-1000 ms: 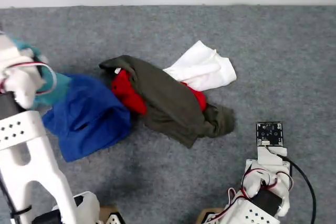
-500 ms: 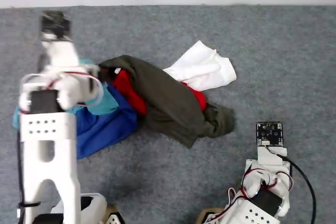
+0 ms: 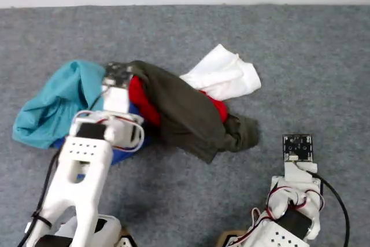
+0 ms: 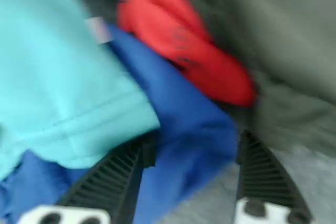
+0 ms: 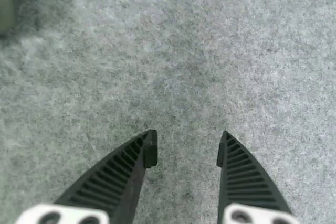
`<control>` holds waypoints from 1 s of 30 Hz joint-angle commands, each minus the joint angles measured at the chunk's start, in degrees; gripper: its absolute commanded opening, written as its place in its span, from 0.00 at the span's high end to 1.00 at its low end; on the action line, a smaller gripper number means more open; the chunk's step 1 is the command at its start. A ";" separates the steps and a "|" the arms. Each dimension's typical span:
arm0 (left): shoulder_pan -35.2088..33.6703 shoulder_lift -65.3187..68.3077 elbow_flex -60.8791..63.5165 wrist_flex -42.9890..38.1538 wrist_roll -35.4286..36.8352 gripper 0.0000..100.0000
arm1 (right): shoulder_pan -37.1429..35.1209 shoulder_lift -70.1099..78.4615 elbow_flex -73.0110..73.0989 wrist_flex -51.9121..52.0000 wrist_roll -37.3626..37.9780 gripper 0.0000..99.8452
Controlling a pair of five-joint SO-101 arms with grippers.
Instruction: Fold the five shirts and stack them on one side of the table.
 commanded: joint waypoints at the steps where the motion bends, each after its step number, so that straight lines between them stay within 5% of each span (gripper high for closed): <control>1: -8.97 -1.58 2.24 -7.38 -0.62 0.74 | 0.66 -0.57 0.79 -0.22 0.62 0.80; 10: -27.43 -1.93 8.66 -22.68 -0.35 0.74 | 0.66 -0.57 0.79 -0.22 0.62 0.80; 15: -30.68 -2.29 0.48 -21.45 1.58 0.74 | 0.66 -0.57 0.79 -0.22 0.62 0.80; 18: -30.15 -2.29 -11.38 -11.69 9.32 0.74 | 0.66 -0.57 0.79 -0.22 0.62 0.80; 24: -19.69 -1.67 -36.62 13.27 21.19 0.74 | 0.66 -0.57 0.79 -0.22 0.62 0.80; 30: 2.99 -0.79 -31.52 14.68 7.65 0.74 | 0.66 -0.57 0.79 -0.22 0.62 0.80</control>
